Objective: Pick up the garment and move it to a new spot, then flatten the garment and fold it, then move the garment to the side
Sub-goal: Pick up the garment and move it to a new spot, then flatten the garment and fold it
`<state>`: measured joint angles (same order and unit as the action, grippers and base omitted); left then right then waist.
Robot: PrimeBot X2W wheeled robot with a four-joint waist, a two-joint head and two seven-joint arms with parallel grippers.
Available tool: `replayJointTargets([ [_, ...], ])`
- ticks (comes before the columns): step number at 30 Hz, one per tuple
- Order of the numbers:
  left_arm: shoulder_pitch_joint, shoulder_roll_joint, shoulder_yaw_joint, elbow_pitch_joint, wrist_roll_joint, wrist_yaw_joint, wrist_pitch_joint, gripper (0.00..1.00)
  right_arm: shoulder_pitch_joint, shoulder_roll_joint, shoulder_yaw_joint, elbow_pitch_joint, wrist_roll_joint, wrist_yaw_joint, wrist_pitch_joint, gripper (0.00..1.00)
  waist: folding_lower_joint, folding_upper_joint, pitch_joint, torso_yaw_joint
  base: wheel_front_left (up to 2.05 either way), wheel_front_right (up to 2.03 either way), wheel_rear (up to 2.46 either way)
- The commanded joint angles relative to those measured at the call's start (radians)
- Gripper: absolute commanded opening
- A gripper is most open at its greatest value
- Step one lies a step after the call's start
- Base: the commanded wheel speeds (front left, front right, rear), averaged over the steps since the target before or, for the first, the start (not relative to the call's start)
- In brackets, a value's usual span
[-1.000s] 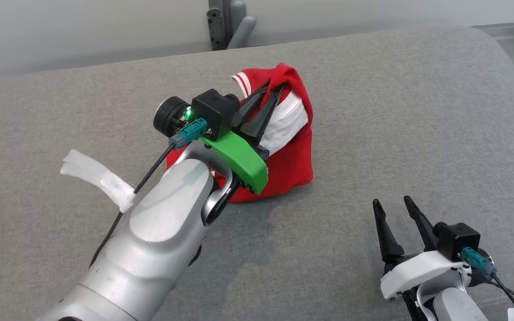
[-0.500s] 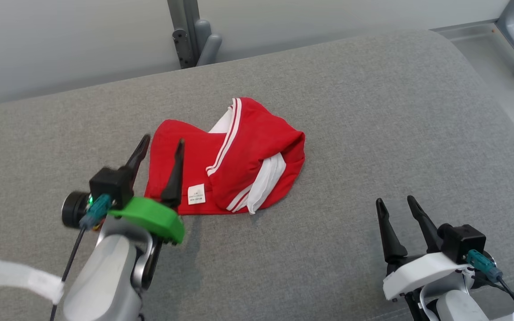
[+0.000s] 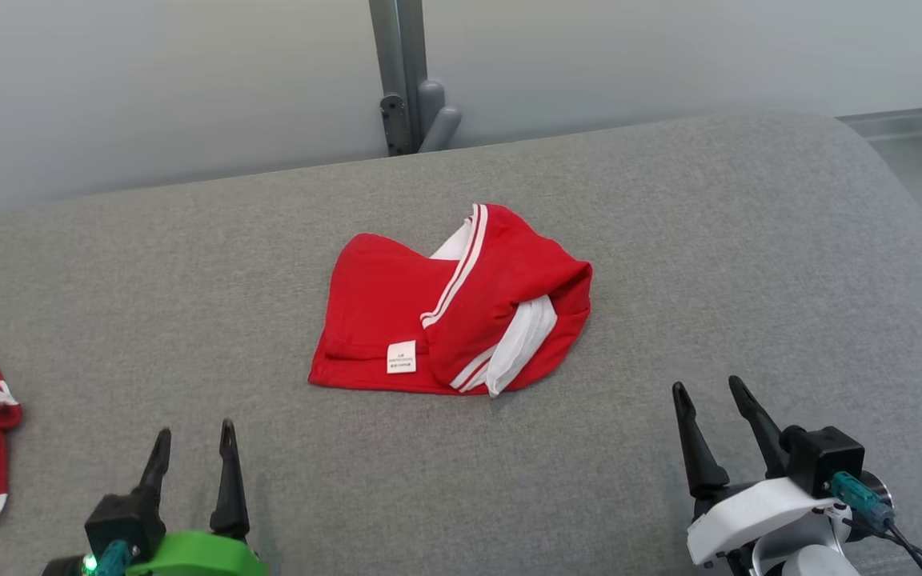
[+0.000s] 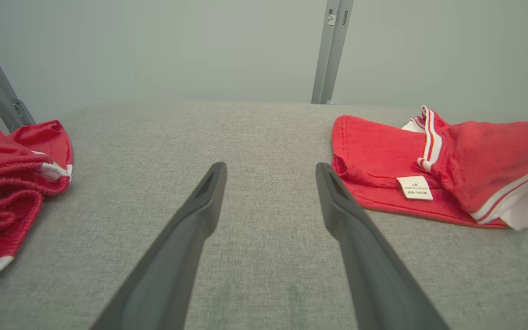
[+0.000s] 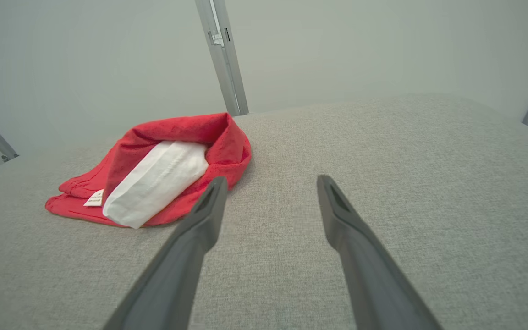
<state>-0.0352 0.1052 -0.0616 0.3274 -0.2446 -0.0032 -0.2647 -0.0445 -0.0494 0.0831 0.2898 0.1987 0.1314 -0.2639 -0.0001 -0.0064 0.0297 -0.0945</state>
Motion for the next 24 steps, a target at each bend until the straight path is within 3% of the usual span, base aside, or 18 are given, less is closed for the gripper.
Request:
replayJointTargets([
  [1, 0.039, -0.014, 0.020, -0.006, 0.016, -0.005, 0.001, 1.00, 0.017, -0.003, 0.004, -0.004, -0.008, -0.001, -0.001, 1.00, 0.0001, 0.0064, -0.023, 0.031, 0.00, 0.00, 0.00],
  [13, 0.147, -0.053, 0.091, -0.025, 0.073, -0.040, 0.001, 1.00, 0.023, -0.003, 0.023, 0.004, -0.007, -0.001, -0.001, 1.00, 0.0001, 0.0064, -0.033, 0.102, 0.00, 0.00, 0.00],
  [24, 0.097, -0.054, 0.010, -0.019, 0.038, -0.043, 0.001, 1.00, -0.031, -0.009, 0.065, 0.011, -0.019, -0.001, -0.001, 1.00, 0.0001, 0.0064, 0.011, 0.168, 0.00, 0.00, 0.00],
])
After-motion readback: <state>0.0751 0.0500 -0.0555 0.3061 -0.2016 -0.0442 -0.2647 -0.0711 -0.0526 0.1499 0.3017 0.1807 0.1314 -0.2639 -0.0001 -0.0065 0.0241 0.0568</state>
